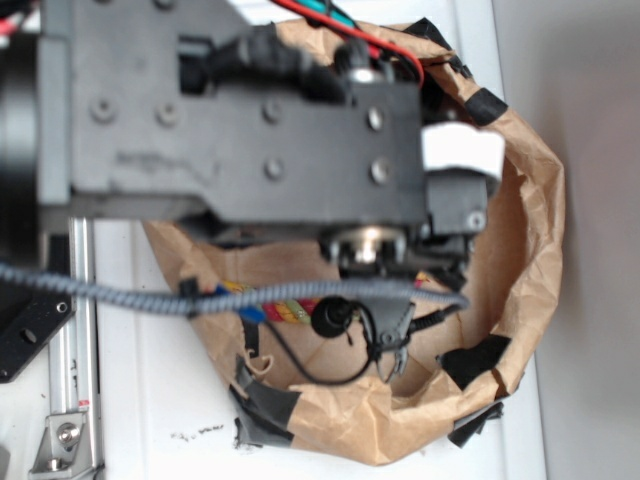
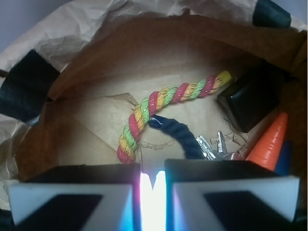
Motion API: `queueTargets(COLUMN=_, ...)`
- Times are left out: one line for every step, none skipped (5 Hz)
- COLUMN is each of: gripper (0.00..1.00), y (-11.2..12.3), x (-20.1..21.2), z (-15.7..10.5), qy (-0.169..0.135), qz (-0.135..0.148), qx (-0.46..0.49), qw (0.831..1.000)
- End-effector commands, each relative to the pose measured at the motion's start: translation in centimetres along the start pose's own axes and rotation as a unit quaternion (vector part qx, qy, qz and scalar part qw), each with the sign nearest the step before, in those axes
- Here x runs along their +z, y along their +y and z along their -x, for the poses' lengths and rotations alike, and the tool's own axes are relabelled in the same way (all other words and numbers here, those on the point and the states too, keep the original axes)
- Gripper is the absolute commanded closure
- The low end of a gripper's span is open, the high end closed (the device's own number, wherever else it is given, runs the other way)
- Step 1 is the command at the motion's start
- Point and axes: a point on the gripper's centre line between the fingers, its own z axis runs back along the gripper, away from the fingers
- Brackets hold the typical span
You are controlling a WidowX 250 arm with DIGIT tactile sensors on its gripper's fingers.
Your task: Grab the multicolored rope.
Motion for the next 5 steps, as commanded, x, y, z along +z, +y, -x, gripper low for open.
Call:
queueTargets(gripper=0.0, y=0.0, x=-2.6, z=0.6, qy=0.024, qz=-0.016, qx=0.011, qw=1.0)
queueTargets(gripper=0.0, y=-0.9, x=-6.9, z=1.5, qy=0.011, qz=-0.016, qx=-0.057, qw=0.998)
queueTargets(gripper=0.0, y=-1.7, x=-9.1, z=1.7, qy=0.022, qz=-0.008, qx=-0.028, qw=0.999)
queueTargets(gripper=0.0, y=-3.1, x=-10.8, z=1.6, qy=0.025, qz=0.023, qx=-0.019, qw=0.999)
queueTargets(gripper=0.73, y=-4.1, x=-11.6, z=1.6, qy=0.036, qz=0.025, qx=-0.029, qw=0.999)
